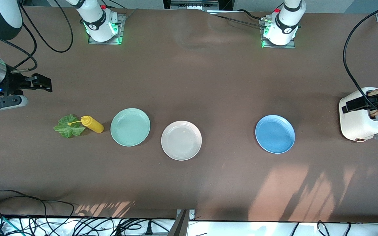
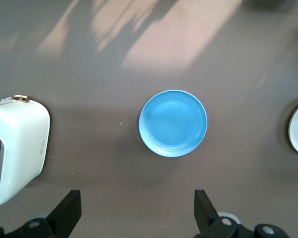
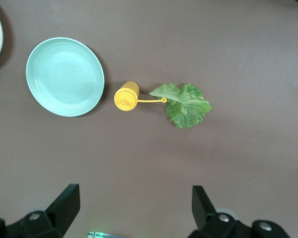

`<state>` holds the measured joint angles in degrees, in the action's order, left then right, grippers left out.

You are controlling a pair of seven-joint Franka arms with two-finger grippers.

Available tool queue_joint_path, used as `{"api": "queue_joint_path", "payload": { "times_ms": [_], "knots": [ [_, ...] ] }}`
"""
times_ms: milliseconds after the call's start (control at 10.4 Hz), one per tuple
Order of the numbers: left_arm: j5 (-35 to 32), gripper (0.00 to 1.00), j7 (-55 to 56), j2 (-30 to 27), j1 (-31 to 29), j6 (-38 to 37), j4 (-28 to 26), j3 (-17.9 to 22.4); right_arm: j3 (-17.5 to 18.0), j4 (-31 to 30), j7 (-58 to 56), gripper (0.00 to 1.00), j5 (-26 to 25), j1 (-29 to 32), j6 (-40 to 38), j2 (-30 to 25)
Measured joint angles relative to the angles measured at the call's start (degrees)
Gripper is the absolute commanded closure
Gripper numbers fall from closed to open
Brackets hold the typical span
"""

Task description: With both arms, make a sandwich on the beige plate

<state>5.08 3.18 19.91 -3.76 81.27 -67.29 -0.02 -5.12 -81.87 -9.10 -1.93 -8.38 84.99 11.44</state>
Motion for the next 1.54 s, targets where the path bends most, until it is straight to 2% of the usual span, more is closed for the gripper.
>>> {"api": "queue_joint_path", "payload": {
  "times_ms": [290, 579, 869, 1544],
  "knots": [
    [0.0, 0.0, -9.45, -0.36, -1.24, -3.58, 0.07, 0.81, -0.08, 0.0, 0.07, 0.0, 0.01, 0.02, 0.05, 0.0],
    [-0.42, 0.0, -8.95, -0.34, -1.32, -3.86, -0.37, 0.73, -0.08, 0.0, 0.08, 0.0, 0.02, 0.02, 0.08, 0.0],
    [-7.69, 0.0, -8.76, -0.27, -0.29, -3.86, -0.46, 0.39, -0.08, 0.0, 0.09, 0.0, 0.03, 0.02, 0.03, 0.0],
    [-8.23, 0.0, -8.48, -0.17, -0.31, -3.88, -0.52, 0.42, -0.09, 0.0, 0.1, 0.0, 0.05, 0.02, 0.03, 0.0]
  ]
}}
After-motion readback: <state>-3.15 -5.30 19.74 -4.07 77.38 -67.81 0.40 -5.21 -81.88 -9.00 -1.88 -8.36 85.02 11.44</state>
